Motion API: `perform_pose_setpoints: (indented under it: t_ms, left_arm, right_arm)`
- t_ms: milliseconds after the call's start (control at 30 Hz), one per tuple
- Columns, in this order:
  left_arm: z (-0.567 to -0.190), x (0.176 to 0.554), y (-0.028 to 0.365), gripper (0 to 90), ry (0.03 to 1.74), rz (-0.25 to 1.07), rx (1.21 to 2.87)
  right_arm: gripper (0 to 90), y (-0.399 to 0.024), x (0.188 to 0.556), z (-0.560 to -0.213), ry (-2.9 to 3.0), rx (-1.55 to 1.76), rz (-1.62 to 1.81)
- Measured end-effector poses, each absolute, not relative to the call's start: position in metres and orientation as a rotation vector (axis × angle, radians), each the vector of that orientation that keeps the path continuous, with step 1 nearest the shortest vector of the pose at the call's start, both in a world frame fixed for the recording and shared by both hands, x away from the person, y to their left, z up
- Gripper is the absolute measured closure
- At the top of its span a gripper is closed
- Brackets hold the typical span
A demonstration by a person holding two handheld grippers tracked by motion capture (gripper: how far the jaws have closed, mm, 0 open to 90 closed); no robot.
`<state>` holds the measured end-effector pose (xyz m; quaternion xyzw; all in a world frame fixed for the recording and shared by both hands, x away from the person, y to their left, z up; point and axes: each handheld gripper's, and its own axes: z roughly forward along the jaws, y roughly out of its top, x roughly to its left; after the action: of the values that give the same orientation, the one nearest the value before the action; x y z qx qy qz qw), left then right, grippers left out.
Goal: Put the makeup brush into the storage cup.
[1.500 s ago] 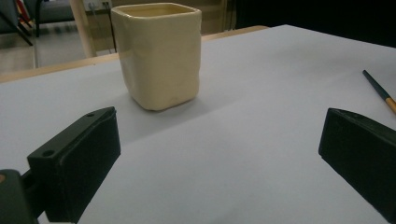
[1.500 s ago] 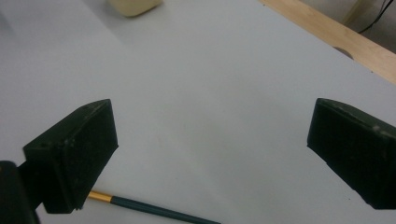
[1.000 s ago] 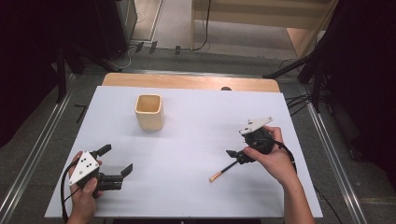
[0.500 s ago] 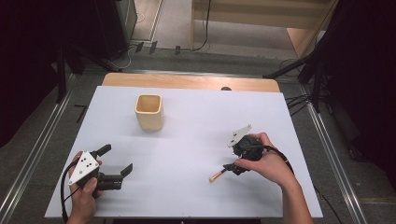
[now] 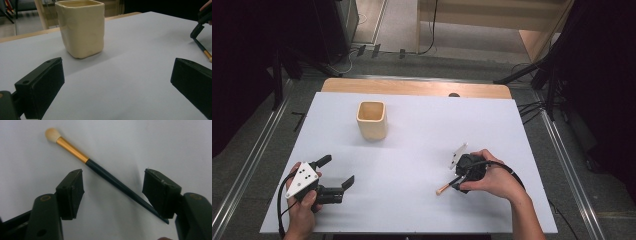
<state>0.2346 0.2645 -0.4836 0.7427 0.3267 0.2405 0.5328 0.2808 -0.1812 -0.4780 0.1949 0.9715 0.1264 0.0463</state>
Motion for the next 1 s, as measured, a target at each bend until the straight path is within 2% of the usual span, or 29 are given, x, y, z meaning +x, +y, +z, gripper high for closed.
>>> perform_pose_setpoints:
  t_ms: [300,400,533,633,767,1000]
  left_arm:
    - [-0.484,0.235,0.264,0.0,0.778,0.573,1.773]
    - [-0.484,0.235,0.264,0.0,0.778,0.572,1.772]
    - [-0.484,0.234,0.263,0.0,0.775,0.572,1.773]
    - [-0.483,0.234,0.262,0.0,0.779,0.572,1.773]
    - [-0.482,0.236,0.256,0.0,0.788,0.561,1.76]
    - [-0.467,0.241,0.236,0.0,0.785,0.547,1.73]
  right_arm:
    - [41.5,-0.174,0.281,-0.484,3.02,0.533,0.331]
    - [50.0,-0.177,0.284,-0.484,3.014,0.578,0.352]
    - [74.4,-0.176,0.284,-0.481,3.016,0.592,0.313]
    - [83.8,-0.169,0.284,-0.48,3.03,0.593,0.247]
    - [84.4,-0.162,0.285,-0.479,3.019,0.676,0.165]
    - [84.6,-0.171,0.282,-0.479,2.991,0.764,0.294]
